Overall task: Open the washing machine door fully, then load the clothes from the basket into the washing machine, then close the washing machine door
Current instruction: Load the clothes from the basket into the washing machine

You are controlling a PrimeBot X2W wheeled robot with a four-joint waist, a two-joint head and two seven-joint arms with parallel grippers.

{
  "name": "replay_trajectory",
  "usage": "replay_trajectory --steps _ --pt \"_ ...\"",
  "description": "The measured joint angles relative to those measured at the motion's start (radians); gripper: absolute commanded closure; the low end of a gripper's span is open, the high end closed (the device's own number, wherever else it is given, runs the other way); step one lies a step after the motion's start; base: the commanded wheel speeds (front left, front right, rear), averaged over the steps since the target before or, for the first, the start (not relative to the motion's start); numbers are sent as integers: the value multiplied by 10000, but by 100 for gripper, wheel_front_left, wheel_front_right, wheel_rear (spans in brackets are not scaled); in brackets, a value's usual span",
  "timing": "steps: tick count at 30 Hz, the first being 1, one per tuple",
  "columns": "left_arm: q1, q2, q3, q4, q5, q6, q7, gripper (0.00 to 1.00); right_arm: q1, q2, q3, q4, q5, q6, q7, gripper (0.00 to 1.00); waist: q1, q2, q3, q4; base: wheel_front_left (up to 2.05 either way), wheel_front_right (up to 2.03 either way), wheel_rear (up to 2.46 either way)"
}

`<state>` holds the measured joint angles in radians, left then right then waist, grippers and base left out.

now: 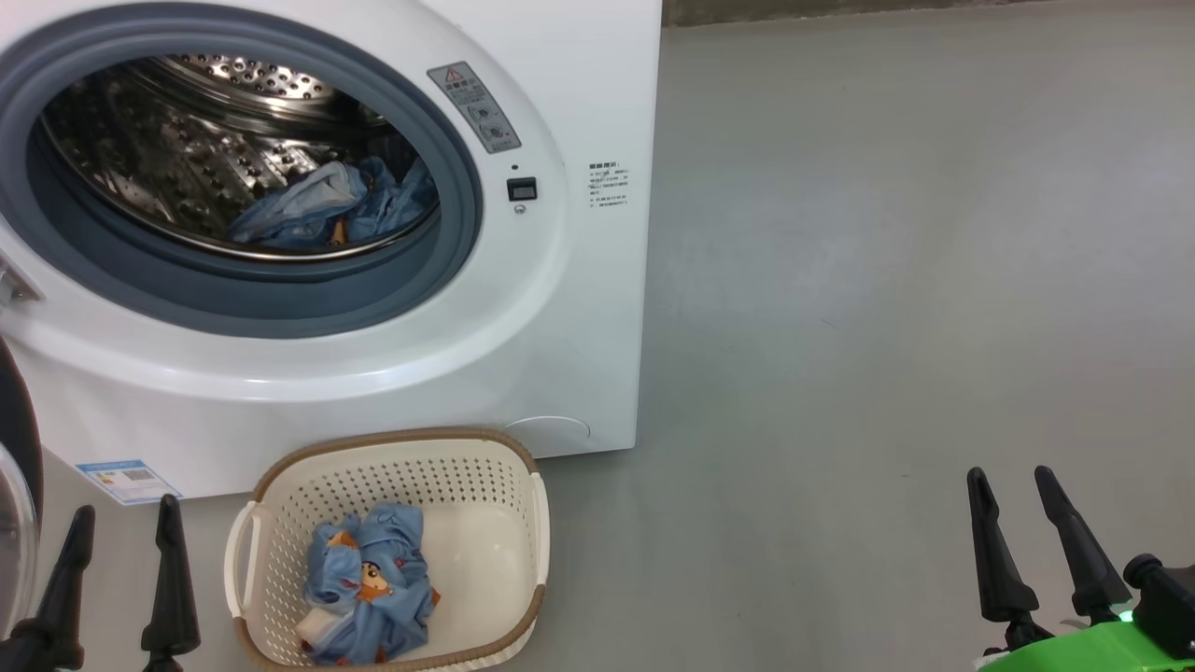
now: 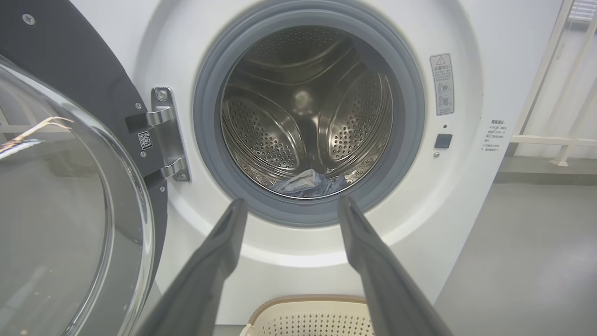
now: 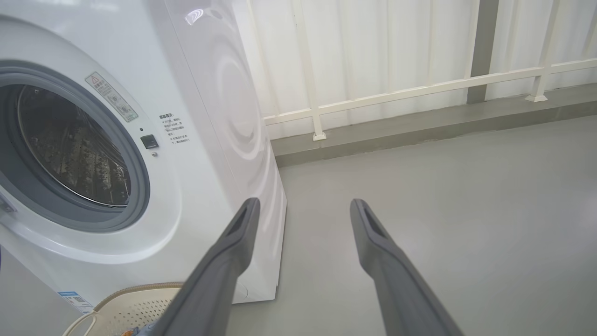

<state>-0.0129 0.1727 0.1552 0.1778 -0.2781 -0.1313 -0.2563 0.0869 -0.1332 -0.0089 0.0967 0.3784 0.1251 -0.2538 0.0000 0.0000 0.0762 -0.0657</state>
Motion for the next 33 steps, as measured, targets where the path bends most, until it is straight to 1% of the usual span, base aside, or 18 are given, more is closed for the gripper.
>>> replay_trajectory --steps 8,17,24,27,33 --pt "210 -29 48 -113 0 0 0 0 92 -10 21 -6 0 0 0 0 0 0 -88 -7 0 0 0" --pt "187 -142 54 -178 0 0 0 0 85 0 17 -50 0 0 0 0 -1 0 139 -19 0 0 0" --pt "40 -483 150 -138 -2 0 0 0 28 52 33 -73 0 0 0 0 0 0 492 -37 0 0 0" --pt "-349 -729 226 -61 -25 0 0 0 -152 132 54 -75 0 0 0 0 -1 0 793 -40 0 0 0" --pt "-769 -959 362 257 -27 0 0 0 -517 190 71 -123 0 0 0 0 0 0 1219 -35 0 0 0"
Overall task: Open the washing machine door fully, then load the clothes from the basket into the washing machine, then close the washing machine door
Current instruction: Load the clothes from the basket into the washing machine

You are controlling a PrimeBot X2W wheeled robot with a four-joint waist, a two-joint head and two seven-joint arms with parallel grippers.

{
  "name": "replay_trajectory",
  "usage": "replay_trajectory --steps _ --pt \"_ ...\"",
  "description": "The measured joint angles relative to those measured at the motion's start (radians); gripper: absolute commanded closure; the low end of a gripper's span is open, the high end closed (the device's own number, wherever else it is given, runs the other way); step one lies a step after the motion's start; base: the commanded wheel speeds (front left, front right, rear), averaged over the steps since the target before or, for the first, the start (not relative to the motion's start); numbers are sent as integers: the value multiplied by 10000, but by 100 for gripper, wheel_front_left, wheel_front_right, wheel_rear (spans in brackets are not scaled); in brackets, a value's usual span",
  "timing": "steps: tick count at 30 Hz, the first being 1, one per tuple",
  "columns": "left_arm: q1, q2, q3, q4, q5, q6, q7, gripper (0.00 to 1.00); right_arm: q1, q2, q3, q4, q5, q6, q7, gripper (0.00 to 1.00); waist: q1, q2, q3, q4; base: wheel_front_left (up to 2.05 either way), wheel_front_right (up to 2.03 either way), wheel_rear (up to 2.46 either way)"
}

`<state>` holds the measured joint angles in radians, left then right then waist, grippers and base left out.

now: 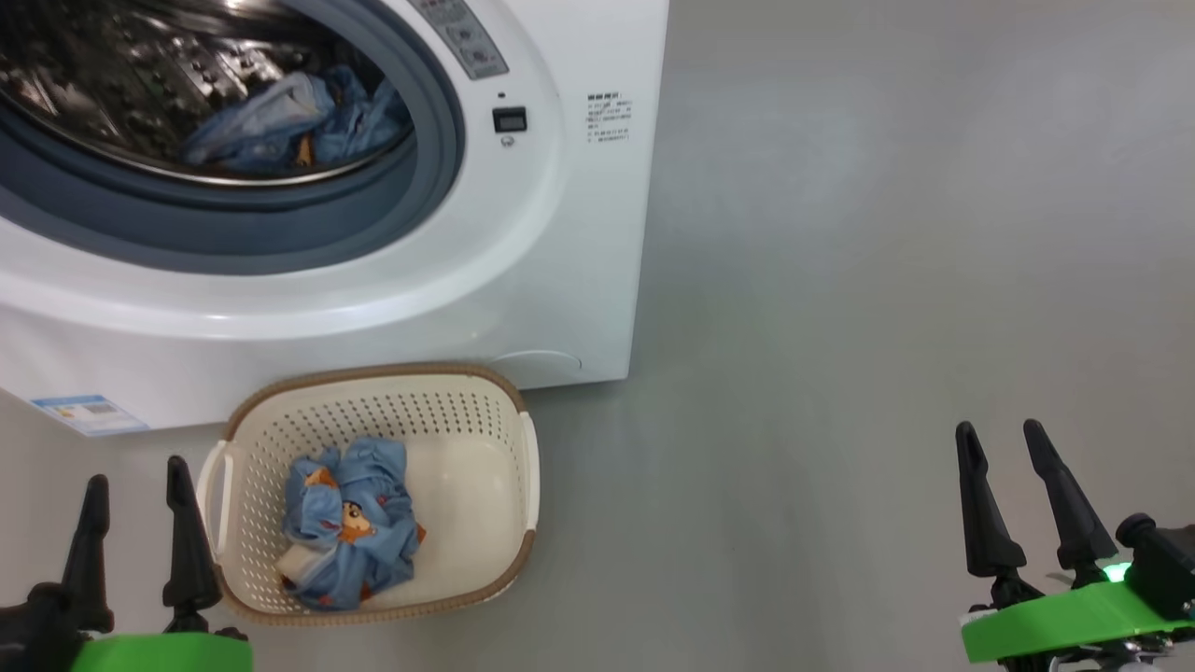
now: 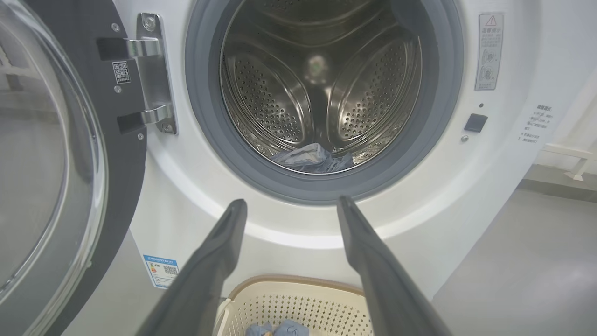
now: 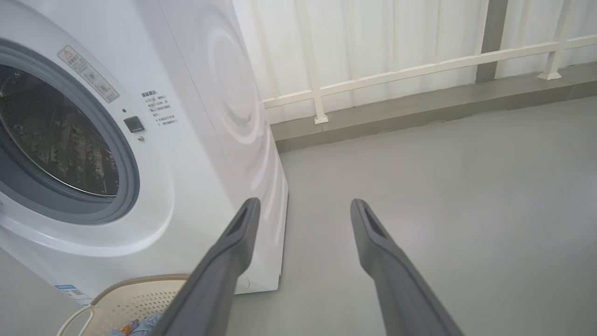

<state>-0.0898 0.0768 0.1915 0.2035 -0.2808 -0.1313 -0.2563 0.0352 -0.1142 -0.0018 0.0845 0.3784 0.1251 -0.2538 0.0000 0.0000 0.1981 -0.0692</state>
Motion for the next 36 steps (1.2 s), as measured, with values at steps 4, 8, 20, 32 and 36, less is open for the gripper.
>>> replay_trajectory --steps 4,8,20,32,36 --pt "-277 -82 15 391 0 0 0 0 -223 69 -4 -23 0 0 0 0 0 0 351 -6 0 0 0" --pt "-763 -109 -71 995 0 0 0 0 -523 178 -2 -40 0 0 0 0 0 0 793 -18 0 0 0" --pt "-2374 222 -917 3212 4 0 8 0 -1446 309 148 -111 -2 0 0 0 0 0 1984 -76 0 0 0" --pt "-4470 957 -1735 6138 107 0 8 0 -2211 487 284 -267 -2 0 0 0 0 0 3289 -339 0 0 0" --pt "-5298 1175 -1975 6865 165 0 8 0 -2400 514 293 -314 -4 0 0 0 0 0 3741 -424 0 0 0"
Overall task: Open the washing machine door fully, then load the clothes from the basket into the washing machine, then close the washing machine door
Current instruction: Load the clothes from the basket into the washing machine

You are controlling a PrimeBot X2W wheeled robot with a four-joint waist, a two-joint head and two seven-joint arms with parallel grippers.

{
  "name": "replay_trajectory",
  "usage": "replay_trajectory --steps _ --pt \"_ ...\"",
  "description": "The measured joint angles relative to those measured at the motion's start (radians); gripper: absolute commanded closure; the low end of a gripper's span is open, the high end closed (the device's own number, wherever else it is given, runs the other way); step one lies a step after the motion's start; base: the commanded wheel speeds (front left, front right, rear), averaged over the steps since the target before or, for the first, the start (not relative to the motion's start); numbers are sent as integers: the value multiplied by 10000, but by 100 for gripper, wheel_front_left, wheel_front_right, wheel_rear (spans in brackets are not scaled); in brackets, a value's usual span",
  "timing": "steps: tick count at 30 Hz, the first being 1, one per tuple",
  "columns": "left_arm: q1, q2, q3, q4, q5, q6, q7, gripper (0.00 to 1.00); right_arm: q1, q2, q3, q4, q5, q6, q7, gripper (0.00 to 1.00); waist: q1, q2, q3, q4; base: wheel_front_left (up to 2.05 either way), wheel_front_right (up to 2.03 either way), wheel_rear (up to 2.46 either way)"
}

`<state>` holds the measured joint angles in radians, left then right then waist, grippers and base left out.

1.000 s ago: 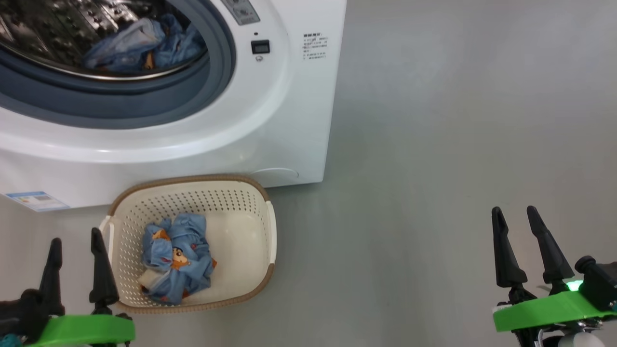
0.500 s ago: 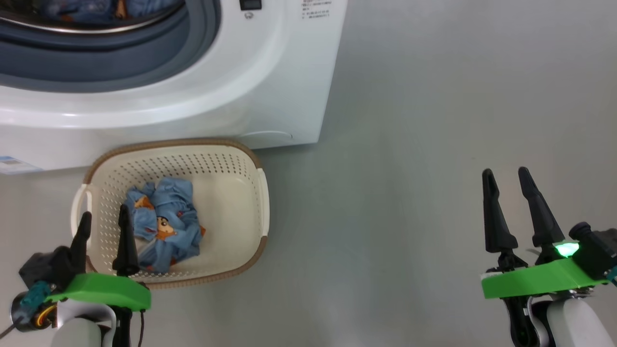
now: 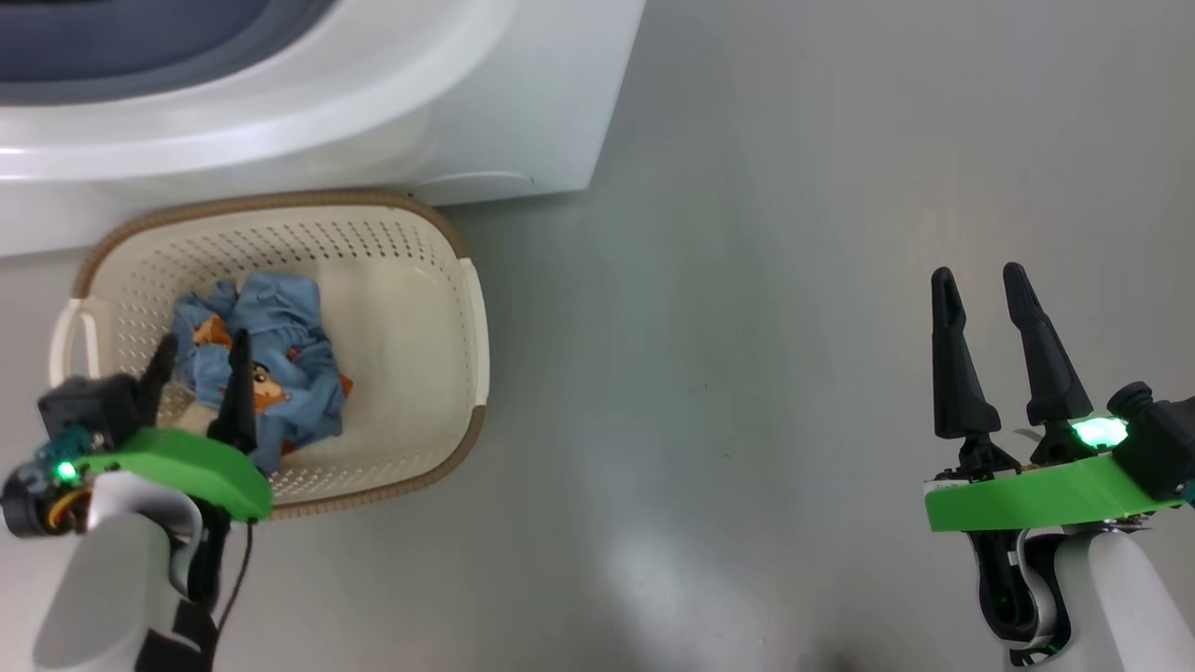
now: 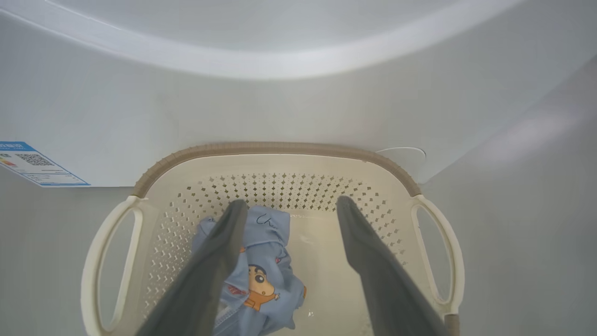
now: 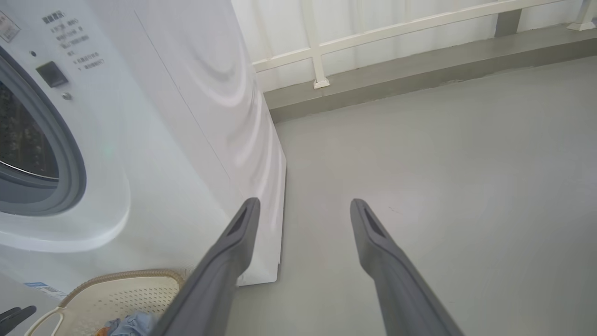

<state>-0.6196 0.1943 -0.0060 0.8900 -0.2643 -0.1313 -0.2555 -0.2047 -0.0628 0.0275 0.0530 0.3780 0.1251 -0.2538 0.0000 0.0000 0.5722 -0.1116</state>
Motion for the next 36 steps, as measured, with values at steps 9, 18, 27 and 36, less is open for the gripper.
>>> replay_trajectory --steps 9,18,27,36 --pt "-1091 405 -115 1616 313 0 0 0 -153 36 42 -63 -12 0 0 0 0 0 745 -196 0 0 0" --pt "-2090 640 -276 2740 711 117 0 0 -325 19 230 -167 -44 0 0 0 0 0 1291 -314 0 0 0" --pt "-2907 757 -320 3753 706 222 151 0 -386 -21 293 -355 -98 0 0 0 1 0 1813 -354 0 0 0" --pt "-3308 897 -451 4006 654 349 1371 0 -421 -21 389 -502 -98 0 0 0 0 0 2184 -472 0 0 0"
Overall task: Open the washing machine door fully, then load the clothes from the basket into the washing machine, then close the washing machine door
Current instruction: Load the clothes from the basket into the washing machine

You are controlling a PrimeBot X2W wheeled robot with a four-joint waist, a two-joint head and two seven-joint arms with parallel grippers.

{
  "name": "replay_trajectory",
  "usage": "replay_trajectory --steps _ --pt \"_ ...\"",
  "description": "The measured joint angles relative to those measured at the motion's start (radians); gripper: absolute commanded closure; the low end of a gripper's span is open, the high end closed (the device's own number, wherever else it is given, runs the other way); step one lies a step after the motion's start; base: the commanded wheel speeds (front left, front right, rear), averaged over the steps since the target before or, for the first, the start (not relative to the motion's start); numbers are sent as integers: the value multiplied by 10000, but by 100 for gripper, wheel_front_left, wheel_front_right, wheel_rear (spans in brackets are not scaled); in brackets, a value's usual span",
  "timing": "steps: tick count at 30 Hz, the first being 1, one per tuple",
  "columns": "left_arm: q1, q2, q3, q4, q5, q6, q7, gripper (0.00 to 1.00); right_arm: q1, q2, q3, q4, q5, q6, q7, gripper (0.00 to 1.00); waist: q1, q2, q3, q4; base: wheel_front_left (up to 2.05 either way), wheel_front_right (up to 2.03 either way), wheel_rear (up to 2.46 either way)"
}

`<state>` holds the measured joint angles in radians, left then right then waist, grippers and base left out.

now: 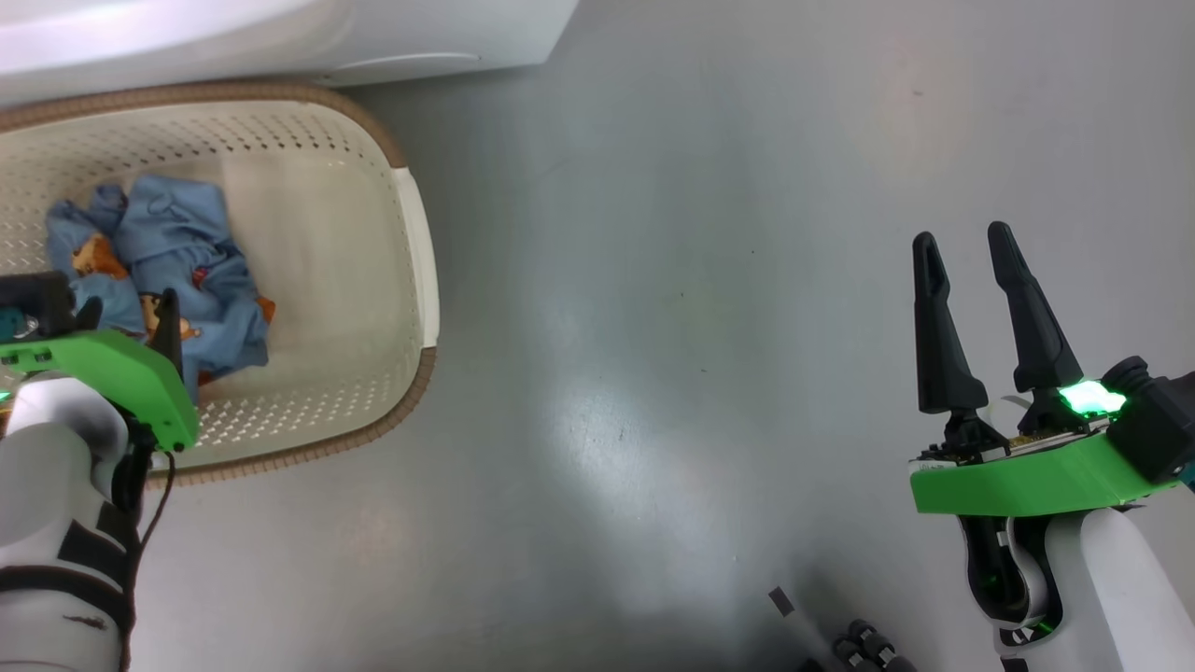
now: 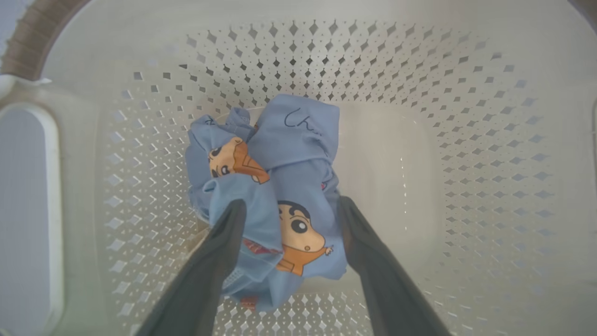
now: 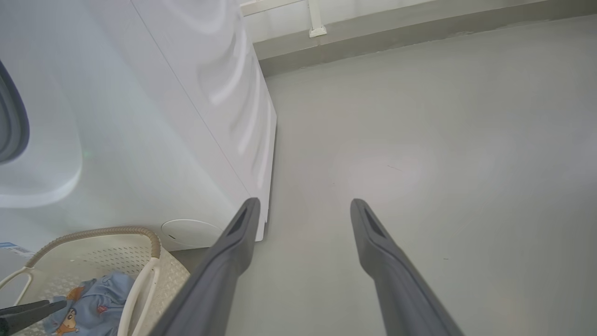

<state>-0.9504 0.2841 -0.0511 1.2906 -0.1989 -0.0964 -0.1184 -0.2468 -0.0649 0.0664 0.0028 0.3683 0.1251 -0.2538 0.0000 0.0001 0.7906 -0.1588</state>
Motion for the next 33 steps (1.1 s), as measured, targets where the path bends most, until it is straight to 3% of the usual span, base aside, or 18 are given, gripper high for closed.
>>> replay_trajectory --steps 10,25,26,27,29,30,33 --pt "-393 -155 -44 48 -130 186 1091 0 -103 0 -10 -173 -15 0 0 0 0 0 395 -32 0 0 0" --pt "-768 -217 -397 61 -194 447 1551 0 -103 -29 46 -642 -90 0 -2 0 0 0 915 19 0 0 0" --pt "-770 -217 -420 59 -194 447 1574 19 -103 -29 48 -654 -94 0 -2 0 0 0 923 14 0 0 0" --pt "-775 -217 -439 59 -194 447 1584 54 -103 -31 48 -671 -100 0 -2 0 0 0 929 11 0 0 0" --pt "-779 -215 -487 59 -192 447 1578 90 -103 -33 54 -685 -100 0 -2 0 0 0 925 3 0 0 0" --pt "-779 -213 -506 61 -192 447 1574 100 -103 -33 58 -698 -100 0 -2 0 0 0 915 -5 0 0 0" --pt "-779 -219 -548 61 -194 447 1457 100 -103 -31 69 -732 -100 0 -2 0 0 0 840 -27 0 0 0"
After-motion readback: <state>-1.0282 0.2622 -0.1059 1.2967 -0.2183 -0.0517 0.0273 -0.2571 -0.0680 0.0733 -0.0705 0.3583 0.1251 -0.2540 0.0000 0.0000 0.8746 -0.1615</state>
